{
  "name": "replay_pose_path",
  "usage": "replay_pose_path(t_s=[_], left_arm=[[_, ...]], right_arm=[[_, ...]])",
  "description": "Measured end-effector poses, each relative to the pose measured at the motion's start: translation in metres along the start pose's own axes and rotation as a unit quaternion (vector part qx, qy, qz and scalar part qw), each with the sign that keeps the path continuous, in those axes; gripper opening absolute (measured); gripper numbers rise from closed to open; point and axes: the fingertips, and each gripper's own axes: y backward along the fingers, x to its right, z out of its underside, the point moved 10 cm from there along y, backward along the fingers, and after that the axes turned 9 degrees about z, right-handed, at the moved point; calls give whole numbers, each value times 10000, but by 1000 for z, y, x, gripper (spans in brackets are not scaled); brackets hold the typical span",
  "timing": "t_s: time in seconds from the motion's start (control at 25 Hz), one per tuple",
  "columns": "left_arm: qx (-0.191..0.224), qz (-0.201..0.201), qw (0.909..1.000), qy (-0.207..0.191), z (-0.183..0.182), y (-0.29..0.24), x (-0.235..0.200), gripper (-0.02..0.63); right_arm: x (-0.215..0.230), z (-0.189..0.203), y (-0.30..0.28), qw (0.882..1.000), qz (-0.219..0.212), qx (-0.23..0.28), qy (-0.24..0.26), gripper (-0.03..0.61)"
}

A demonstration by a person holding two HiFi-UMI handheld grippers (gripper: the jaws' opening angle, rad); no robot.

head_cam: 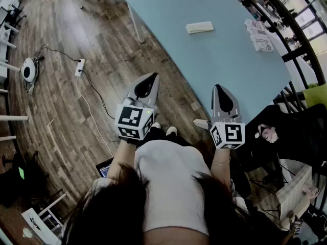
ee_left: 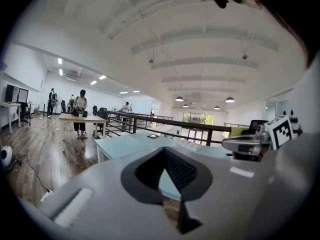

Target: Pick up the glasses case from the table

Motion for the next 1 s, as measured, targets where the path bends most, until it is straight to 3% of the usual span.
replay_pose_path(t_s=[0.36, 0.52, 1.0], left_arm=[[102, -191, 9998, 29, 1, 1, 20, 57], [83, -243, 9997, 37, 1, -5, 16, 57], [149, -204, 9997, -64, -21, -48, -75, 57]], right_arm=[[13, 5, 7, 9993, -311, -21, -196, 8], [15, 5, -6, 9982, -506, -77, -307, 84], [-5, -3, -107, 9979, -498, -266, -326, 153]])
